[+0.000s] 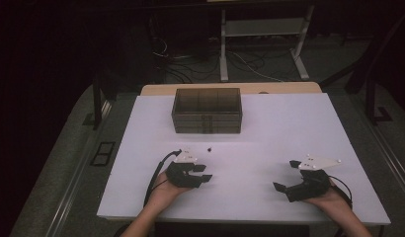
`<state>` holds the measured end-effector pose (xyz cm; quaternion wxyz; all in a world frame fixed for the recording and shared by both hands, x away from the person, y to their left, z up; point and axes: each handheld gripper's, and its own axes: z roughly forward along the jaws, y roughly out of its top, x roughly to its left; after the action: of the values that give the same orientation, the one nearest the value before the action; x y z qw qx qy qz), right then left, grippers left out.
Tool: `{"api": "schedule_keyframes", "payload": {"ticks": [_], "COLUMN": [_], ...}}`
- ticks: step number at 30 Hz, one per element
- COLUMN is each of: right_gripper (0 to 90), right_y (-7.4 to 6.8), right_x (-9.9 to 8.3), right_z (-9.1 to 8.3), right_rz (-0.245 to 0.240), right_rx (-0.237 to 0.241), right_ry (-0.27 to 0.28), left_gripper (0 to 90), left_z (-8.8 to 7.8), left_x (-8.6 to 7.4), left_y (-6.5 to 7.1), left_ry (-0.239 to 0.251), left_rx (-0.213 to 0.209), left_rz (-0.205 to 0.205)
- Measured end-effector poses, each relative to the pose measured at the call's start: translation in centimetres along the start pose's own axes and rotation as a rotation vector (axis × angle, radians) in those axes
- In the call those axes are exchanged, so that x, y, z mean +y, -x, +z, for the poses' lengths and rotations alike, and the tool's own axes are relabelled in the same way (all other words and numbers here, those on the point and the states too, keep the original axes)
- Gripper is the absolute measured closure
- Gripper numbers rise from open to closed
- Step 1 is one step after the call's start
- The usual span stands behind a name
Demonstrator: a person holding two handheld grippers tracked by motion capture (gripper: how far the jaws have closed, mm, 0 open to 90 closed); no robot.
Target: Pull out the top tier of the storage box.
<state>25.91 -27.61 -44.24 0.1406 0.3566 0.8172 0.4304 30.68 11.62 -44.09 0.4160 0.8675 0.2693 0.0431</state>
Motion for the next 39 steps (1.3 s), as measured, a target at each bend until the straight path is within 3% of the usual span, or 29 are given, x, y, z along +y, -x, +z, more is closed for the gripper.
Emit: {"api": "schedule_keyframes", "payload": {"ticks": [8,19,22,27,29,39], "right_gripper": [0.4,0.4,0.4,0.4,0.4,0.4], "right_y": [0.0,0.0,0.0,0.0,0.0,-0.1], "right_x": [0.0,0.0,0.0,0.0,-0.1,-0.1], "right_z": [0.0,-0.1,-0.1,-0.1,-0.1,0.0], "right_rz": [0.006,0.011,0.012,0.012,0.011,0.008], "right_rx": [0.002,0.002,0.002,0.003,0.003,0.005], "right_ry": [0.002,0.003,0.003,0.002,0.001,-0.002], "left_gripper": [48.6,49.8,51.3,56.1,60.2,66.2], "left_z": [0.2,1.6,2.3,3.4,3.8,4.1], "left_x": [1.5,4.2,4.6,4.6,4.5,4.1], "left_y": [-1.4,-3.3,-4.0,-4.9,-5.1,-5.9], "left_ry": [0.021,0.03,0.037,0.029,0.03,0.031], "left_rx": [0.015,0.062,0.083,0.13,0.136,0.152], "left_rz": [-0.038,-0.005,-0.017,-0.036,-0.055,-0.065]}}
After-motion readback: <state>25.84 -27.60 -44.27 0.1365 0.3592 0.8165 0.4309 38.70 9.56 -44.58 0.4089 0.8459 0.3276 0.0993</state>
